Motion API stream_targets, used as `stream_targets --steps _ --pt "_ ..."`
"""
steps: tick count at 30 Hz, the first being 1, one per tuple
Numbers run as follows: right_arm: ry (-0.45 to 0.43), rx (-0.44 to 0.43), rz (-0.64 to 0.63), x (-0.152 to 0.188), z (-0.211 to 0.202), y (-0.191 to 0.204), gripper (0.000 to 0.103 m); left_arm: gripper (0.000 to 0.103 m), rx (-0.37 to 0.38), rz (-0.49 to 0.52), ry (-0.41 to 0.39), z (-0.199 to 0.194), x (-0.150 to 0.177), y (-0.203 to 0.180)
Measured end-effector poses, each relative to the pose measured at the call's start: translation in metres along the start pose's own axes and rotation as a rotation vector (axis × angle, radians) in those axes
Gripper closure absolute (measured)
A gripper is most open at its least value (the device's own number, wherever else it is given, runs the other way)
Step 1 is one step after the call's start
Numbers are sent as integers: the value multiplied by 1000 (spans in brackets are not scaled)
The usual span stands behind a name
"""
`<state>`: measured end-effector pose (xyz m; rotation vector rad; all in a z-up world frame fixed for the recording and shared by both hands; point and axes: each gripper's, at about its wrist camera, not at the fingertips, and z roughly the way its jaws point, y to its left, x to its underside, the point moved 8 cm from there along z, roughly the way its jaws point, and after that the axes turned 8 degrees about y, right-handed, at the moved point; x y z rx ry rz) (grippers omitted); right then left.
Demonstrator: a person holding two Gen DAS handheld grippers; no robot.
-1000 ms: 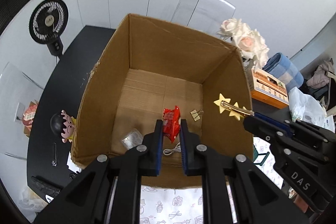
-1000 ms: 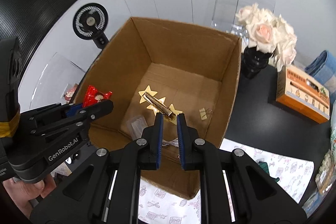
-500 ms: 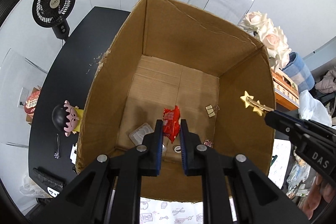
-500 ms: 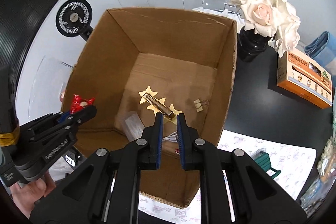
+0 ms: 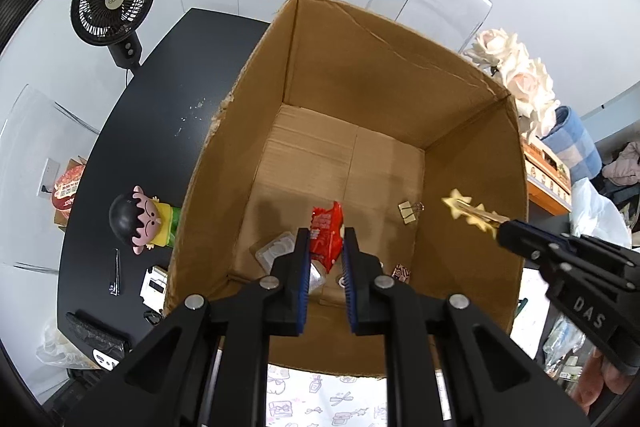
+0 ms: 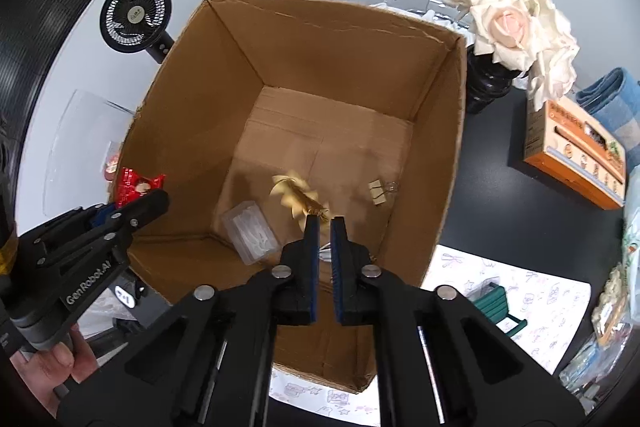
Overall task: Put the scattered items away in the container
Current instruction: 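Open both tools to drop the candy and star clip into the box, then move both tools back from the box toward the mat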
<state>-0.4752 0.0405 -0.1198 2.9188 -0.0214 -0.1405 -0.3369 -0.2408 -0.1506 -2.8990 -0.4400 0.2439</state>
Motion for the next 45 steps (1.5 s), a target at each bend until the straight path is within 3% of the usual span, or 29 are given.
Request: stream_targets --steps 4,5,6,7,8,9,14,27,34,45 --pt "-21 23 4 -1 -6 -1 95 83 29 2 21 2 2 -1" --pt "-30 30 13 -2 -9 -3 93 72 35 0 27 3 3 0" --pt "-38 36 24 -3 -11 -5 78 49 31 -1 28 3 3 0" --pt "-46 34 34 -3 -14 -6 66 36 23 0 22 2 3 0" --pt "-54 27 44 -4 -17 -7 39 18 15 3 15 1 3 0" --pt "-62 21 54 -5 -19 -9 28 15 7 5 7 0 3 0" --pt "-62 27 56 -4 -27 -13 19 15 -3 11 -2 -7 3 -2" --pt "-87 -5 62 23 -41 -44 18 15 -14 45 -22 -16 16 -18" --pt "-68 -15 68 60 -41 -90 1 15 -3 107 -45 -17 33 -53" --pt "-83 62 140 130 -43 -192 0 15 -36 260 -78 -6 76 -141"
